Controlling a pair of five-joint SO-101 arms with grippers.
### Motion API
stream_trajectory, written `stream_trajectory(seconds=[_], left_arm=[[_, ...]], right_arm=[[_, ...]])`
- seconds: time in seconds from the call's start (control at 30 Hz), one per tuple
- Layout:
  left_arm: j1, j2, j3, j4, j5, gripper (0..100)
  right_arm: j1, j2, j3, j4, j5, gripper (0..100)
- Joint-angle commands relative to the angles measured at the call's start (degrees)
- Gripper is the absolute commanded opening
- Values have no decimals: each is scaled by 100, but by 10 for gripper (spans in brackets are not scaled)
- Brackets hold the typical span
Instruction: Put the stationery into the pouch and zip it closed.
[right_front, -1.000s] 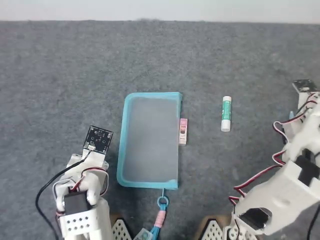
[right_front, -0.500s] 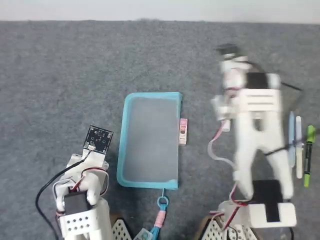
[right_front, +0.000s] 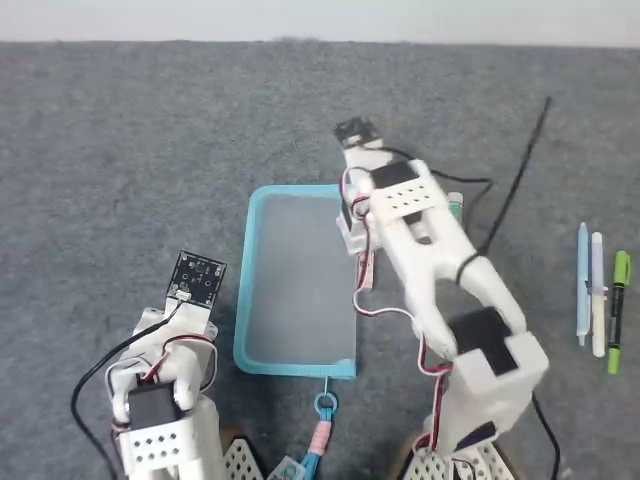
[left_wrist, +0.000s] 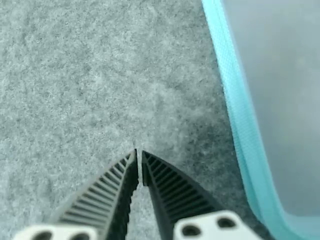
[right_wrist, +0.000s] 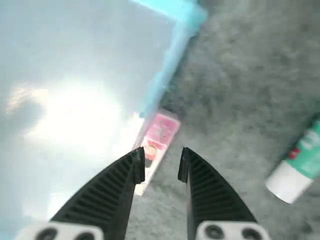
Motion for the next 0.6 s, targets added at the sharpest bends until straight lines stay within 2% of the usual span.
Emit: stream_trajectory(seconds=[0.0,0.57], left_arm=[[-18,-44,-31,18,-62,11],[-18,-44,-31,18,-62,11]], right_arm=[[-92,171,-62,-154,-123,118],[-365,1200,-62,-435,-123,118]])
